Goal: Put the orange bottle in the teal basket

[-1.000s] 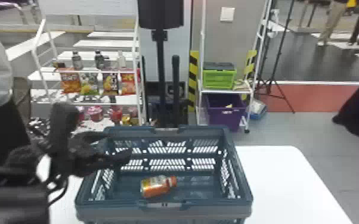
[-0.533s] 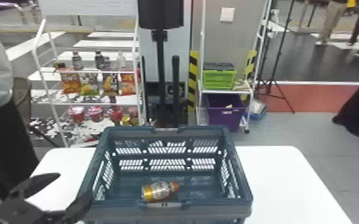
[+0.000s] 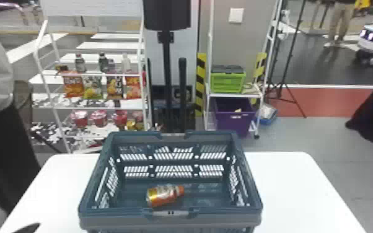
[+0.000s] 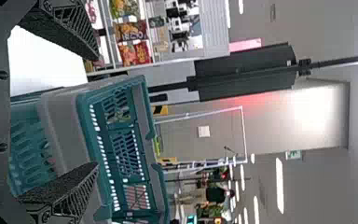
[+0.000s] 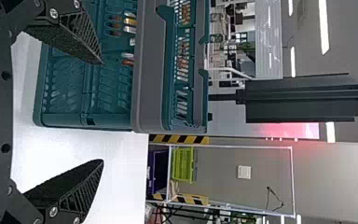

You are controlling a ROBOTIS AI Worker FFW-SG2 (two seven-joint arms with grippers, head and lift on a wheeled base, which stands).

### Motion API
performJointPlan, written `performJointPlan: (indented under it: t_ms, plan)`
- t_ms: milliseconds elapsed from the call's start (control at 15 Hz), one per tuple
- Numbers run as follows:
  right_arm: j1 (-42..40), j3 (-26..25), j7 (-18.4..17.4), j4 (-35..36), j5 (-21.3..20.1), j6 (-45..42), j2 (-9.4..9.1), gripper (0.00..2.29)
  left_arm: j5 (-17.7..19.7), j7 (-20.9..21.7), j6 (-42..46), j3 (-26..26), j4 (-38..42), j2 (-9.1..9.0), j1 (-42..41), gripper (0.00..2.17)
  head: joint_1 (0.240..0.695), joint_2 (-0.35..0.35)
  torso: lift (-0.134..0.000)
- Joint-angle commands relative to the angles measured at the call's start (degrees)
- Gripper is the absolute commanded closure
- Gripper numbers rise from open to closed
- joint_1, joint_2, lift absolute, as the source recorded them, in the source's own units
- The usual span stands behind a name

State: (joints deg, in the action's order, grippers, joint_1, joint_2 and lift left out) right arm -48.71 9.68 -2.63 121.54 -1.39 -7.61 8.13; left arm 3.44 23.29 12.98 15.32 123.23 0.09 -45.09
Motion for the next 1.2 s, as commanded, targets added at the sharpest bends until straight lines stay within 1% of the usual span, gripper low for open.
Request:
performJointPlan:
  t_ms: [0, 67, 133, 400, 1067, 1133]
  plan:
    - [-0.2, 0.2, 0.0, 0.3, 0.2, 0.0, 0.75, 0.14, 0.1, -3.7, 4.3, -3.4, -4.8, -0.24, -0.9, 0.10, 0.499, 0.000, 0.000]
    - [-0.4, 0.2, -0.1, 0.5, 0.2, 0.0, 1.01, 0.14, 0.1, -6.6, 4.6, -5.1, -6.3, -0.24, -1.0, 0.10, 0.499, 0.000, 0.000]
    - [-0.8, 0.2, -0.1, 1.0, 0.2, -0.2, 1.19, 0.14, 0.2, -7.9, 5.7, -6.4, -7.7, -0.24, -1.1, 0.10, 0.499, 0.000, 0.000]
    - [-1.6, 0.2, -0.1, 1.5, 0.2, -0.5, 1.45, 0.14, 0.2, -10.1, 6.2, -8.2, -8.6, -0.24, -1.5, 0.10, 0.499, 0.000, 0.000]
    - [-3.0, 0.2, 0.0, 2.9, 0.1, -0.7, 1.63, 0.14, 1.0, -11.5, 6.9, -9.3, -9.2, -0.24, -2.1, 0.10, 0.499, 0.000, 0.000]
    - [-3.1, 0.2, 0.0, 2.9, 0.0, -0.9, 1.54, 0.14, 1.7, -11.6, 7.1, -9.4, -9.2, -0.24, -2.1, 0.10, 0.499, 0.000, 0.000]
